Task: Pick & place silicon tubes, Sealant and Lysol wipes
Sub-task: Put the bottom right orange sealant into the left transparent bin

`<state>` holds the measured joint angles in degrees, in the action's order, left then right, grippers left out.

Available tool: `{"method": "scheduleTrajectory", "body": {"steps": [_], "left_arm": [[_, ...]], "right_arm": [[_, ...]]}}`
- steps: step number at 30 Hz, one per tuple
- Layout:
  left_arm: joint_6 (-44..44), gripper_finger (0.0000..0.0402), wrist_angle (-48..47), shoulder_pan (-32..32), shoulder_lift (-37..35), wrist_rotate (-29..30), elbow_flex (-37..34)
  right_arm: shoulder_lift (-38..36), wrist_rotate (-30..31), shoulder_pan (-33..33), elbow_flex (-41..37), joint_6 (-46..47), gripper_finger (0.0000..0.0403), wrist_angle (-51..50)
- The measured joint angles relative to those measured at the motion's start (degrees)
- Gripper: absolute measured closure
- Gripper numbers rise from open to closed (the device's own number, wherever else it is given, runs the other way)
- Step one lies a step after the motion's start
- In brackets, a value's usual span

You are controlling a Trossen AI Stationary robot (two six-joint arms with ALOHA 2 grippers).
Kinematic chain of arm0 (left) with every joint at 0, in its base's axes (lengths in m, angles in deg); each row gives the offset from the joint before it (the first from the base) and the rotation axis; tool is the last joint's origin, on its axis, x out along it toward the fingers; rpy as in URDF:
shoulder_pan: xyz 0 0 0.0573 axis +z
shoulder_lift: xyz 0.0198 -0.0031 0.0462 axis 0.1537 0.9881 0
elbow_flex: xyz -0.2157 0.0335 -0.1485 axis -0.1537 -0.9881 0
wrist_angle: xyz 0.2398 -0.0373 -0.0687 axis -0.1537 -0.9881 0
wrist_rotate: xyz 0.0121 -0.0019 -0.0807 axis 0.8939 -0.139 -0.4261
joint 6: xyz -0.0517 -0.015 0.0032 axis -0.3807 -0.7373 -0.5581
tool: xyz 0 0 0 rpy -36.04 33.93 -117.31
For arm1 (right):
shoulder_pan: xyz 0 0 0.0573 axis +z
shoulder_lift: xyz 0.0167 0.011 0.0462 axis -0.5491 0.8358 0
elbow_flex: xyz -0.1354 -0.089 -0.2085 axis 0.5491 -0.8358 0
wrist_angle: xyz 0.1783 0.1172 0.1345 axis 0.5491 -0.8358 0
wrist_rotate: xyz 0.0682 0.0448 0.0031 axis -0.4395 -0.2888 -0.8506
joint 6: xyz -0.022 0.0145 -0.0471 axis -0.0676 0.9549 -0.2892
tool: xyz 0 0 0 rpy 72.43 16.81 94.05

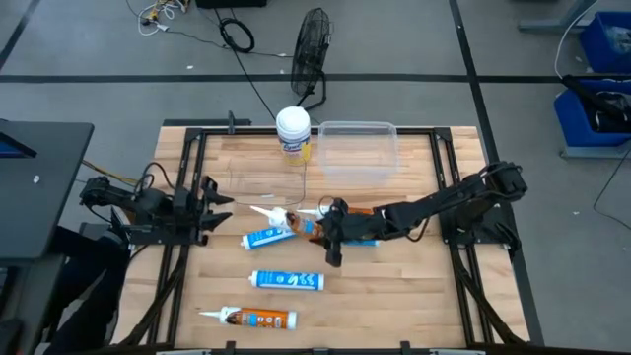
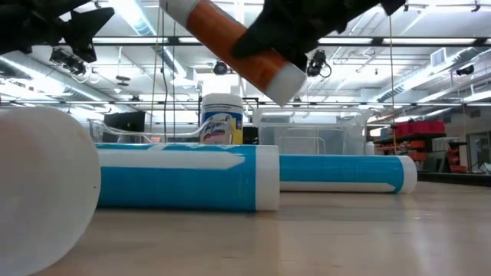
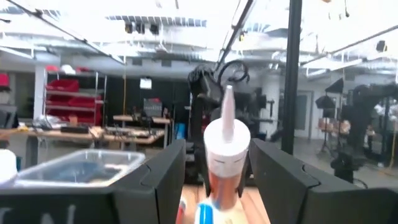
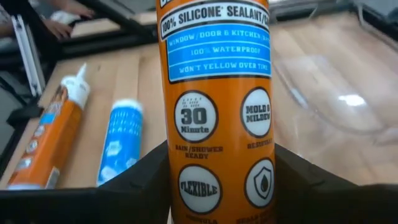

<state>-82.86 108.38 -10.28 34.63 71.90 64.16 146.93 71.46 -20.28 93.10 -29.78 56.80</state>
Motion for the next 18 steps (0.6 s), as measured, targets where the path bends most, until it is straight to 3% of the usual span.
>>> {"method": "scheduleTrajectory", "body": {"steps": [7,12,18], "left_arm": [[-0.83,0.0202,6.85,0.76,3.84,1.67,0.00],[-2.81,0.0188,15.16,2.50,13.13,1.74,0.42],[-2.82,0.0179,17.44,5.55,26.01,0.74,8.11]], "right_arm": [[0.00,-3.83,-3.01,0.06,-2.62,0.0205,4.82],[0.00,-4.70,-3.84,0.07,-3.85,0.0205,5.86],[0.00,-4.82,-4.12,0.07,-5.06,0.0205,6.51]]}}
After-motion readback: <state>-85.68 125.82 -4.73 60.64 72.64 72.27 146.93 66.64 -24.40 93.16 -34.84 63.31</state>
